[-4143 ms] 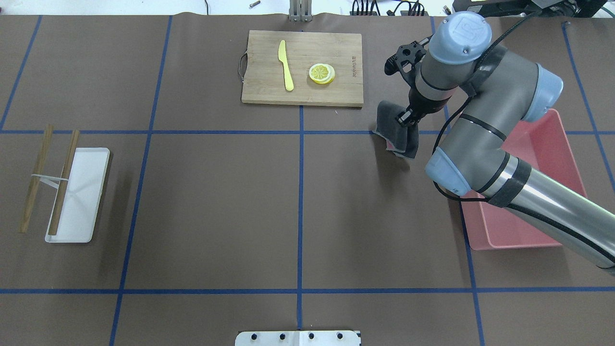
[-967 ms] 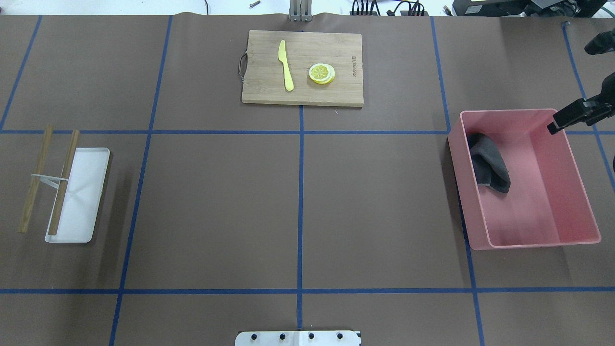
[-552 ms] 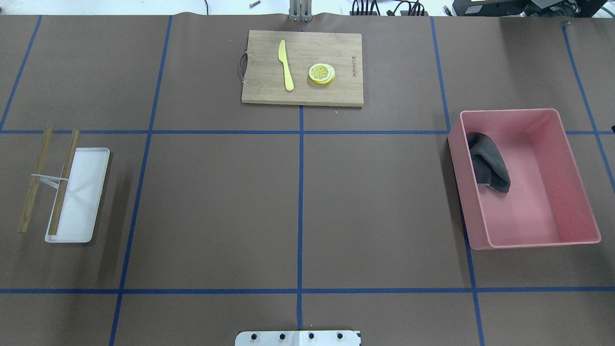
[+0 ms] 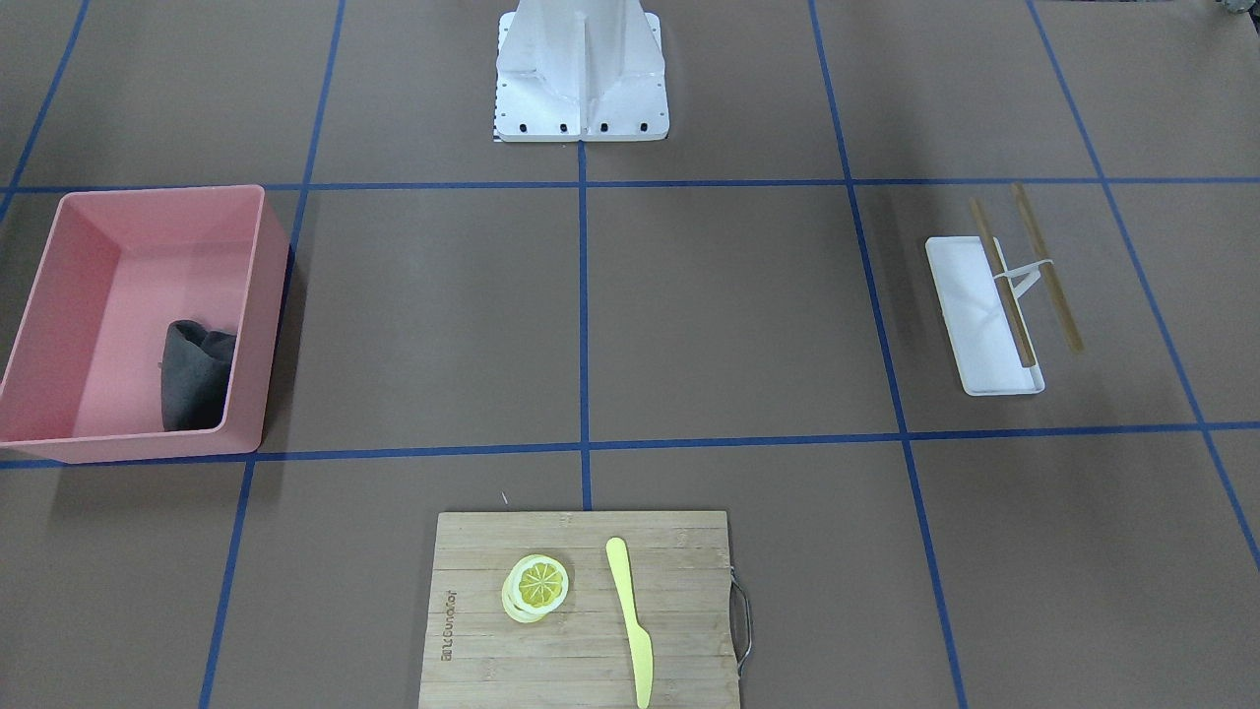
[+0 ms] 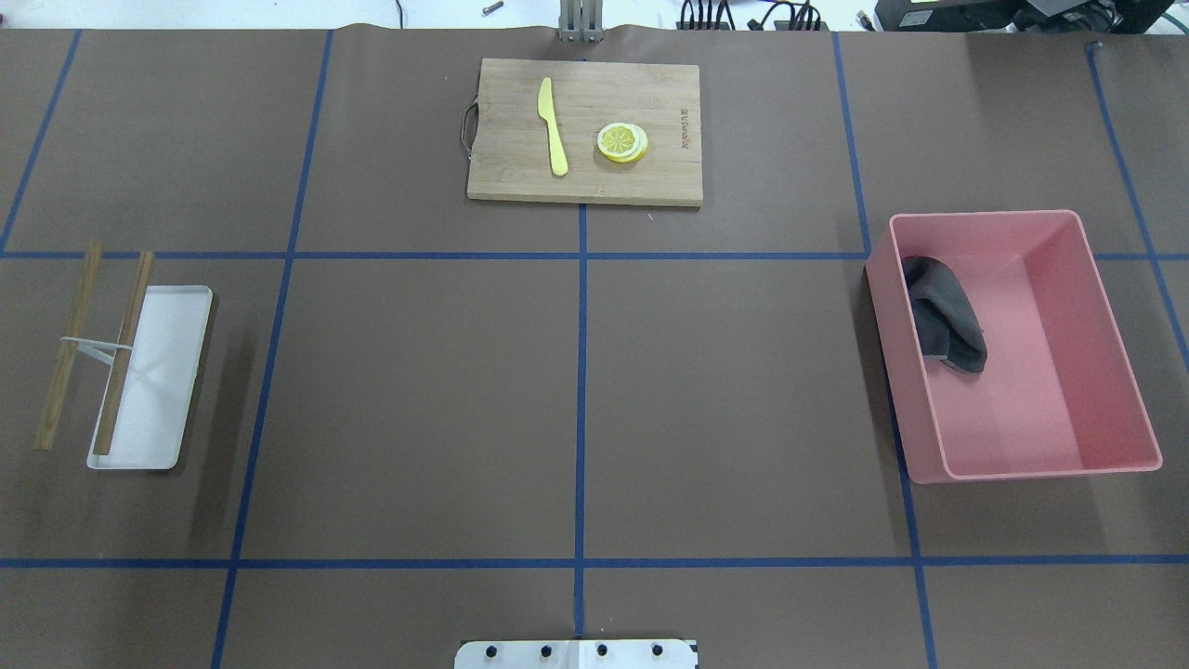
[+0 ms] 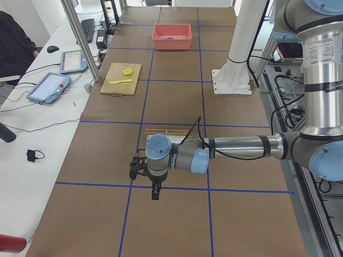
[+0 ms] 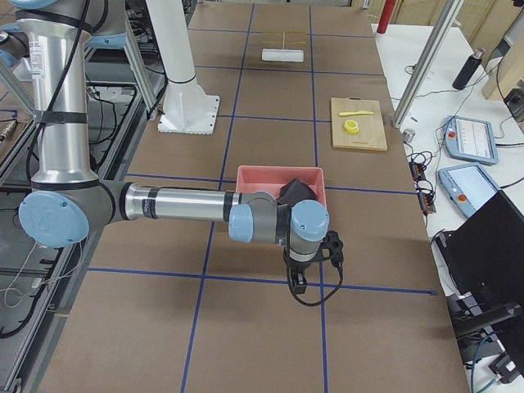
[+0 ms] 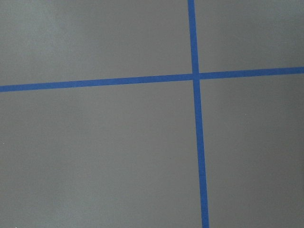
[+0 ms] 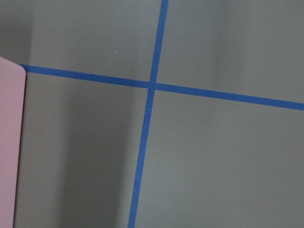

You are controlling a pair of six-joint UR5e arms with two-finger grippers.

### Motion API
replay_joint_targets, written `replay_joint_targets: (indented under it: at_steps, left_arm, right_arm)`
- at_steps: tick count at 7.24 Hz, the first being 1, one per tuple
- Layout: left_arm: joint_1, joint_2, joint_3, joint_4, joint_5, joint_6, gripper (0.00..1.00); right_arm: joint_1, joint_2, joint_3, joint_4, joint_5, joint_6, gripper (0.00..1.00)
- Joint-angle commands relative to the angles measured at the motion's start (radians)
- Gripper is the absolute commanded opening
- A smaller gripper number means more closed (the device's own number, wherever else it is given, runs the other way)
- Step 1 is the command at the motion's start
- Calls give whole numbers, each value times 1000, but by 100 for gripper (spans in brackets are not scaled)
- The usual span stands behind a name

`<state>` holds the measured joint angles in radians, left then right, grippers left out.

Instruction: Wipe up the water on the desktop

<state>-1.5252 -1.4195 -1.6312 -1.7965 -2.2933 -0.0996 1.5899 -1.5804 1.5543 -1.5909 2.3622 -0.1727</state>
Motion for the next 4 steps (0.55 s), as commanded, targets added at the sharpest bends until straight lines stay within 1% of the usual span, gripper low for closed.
replay_joint_targets:
  at_steps: [1,2,3,4]
  left_arm:
    - [-4,4,25,2,-2,0,98]
    - [-15,14,19,3,-5,0,98]
    - [-24,13,14,3,-55,0,99]
    - [-29,10,1,6,-69,0,99]
  right_arm:
    - [18,-4,-10,-20,-14,-2,100]
    - [21,-4,-11,-23,-15,-1,100]
    - [22,-3,-14,-23,-29,-2,100]
    - [22,-3,-14,-23,-35,-1,100]
